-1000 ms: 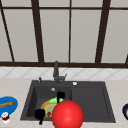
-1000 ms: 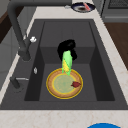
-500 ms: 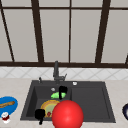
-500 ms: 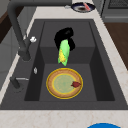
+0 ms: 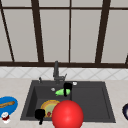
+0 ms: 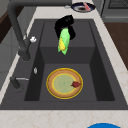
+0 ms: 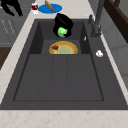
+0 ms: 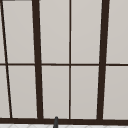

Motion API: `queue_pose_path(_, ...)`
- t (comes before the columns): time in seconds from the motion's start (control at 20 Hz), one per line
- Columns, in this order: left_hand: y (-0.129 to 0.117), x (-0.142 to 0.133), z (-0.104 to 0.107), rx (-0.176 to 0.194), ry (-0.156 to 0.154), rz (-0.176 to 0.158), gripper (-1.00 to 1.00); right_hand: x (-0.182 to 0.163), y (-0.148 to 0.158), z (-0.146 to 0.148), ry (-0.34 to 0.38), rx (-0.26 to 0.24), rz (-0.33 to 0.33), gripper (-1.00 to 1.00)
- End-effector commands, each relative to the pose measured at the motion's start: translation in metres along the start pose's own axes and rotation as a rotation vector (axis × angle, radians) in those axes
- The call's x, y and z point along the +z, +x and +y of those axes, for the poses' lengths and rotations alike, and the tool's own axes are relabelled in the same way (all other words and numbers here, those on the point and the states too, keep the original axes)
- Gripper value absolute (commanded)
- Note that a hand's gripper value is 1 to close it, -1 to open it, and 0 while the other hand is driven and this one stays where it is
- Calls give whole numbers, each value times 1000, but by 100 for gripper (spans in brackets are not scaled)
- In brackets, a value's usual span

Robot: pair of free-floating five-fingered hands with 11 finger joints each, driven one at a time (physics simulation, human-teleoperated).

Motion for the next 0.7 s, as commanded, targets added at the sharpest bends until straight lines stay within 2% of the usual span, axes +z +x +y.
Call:
queue_pose_path(0.0,0,0,0,0,0,0,0,3,-21,-21,-2,-24,55,100)
queue_pose_path(0.25,0,0,0,0,0,0,0,9,-52,-43,-3,-15,54,100)
queue_pose_path(0.65,0,0,0,0,0,0,0,15,-105,-60,5,-18,30,100)
